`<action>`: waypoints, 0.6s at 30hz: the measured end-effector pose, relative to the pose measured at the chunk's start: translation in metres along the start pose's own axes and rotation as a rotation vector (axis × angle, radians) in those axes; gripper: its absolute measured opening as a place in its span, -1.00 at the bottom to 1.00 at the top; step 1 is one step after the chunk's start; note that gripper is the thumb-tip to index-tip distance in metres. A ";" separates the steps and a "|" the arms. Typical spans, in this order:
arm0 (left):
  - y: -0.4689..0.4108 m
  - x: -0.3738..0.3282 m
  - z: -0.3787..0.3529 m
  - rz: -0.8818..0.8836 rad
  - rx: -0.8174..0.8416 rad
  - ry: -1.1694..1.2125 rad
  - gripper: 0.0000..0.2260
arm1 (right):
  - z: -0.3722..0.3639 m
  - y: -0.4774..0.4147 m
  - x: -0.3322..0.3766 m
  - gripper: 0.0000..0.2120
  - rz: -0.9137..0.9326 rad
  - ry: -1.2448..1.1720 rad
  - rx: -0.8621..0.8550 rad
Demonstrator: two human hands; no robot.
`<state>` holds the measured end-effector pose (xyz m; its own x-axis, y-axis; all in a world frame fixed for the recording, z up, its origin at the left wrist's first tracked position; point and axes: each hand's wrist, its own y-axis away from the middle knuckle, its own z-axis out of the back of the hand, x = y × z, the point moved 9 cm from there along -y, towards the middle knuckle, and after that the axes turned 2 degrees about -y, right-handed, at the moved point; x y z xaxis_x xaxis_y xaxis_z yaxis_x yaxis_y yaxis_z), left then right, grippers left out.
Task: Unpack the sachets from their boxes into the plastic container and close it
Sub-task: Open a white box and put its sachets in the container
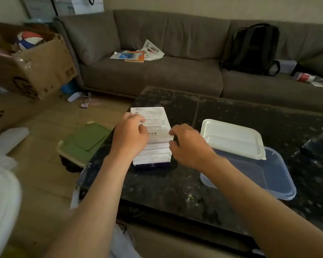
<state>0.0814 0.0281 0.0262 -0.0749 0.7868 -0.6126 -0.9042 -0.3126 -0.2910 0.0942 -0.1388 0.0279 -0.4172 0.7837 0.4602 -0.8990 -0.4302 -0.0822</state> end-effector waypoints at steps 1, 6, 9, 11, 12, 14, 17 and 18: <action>-0.005 0.003 -0.002 -0.011 -0.011 0.012 -0.75 | -0.004 -0.007 0.002 -0.62 0.012 -0.003 0.000; -0.023 0.023 -0.015 0.029 0.036 0.076 -0.68 | -0.026 -0.030 0.012 -0.36 0.145 0.063 0.061; -0.031 0.031 -0.015 0.080 0.039 0.104 -0.65 | -0.040 -0.038 0.010 -0.29 0.210 0.103 0.097; -0.036 0.035 -0.019 0.123 0.062 0.127 -0.62 | -0.048 -0.040 0.011 -0.32 0.259 0.115 0.087; -0.037 0.035 -0.022 0.140 0.077 0.143 -0.62 | -0.050 -0.041 0.012 -0.37 0.289 0.116 0.074; -0.039 0.037 -0.027 0.164 0.083 0.179 -0.61 | -0.052 -0.040 0.015 -0.49 0.351 0.122 0.013; -0.043 0.042 -0.030 0.222 0.078 0.223 -0.61 | -0.048 -0.040 0.013 -0.58 0.371 0.080 -0.073; -0.044 0.044 -0.031 0.237 0.076 0.228 -0.60 | -0.048 -0.041 0.012 -0.56 0.362 0.060 -0.073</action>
<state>0.1306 0.0597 -0.0106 -0.1991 0.5551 -0.8076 -0.9023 -0.4254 -0.0699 0.1196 -0.0906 -0.0056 -0.7148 0.6124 0.3377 -0.6982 -0.6526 -0.2944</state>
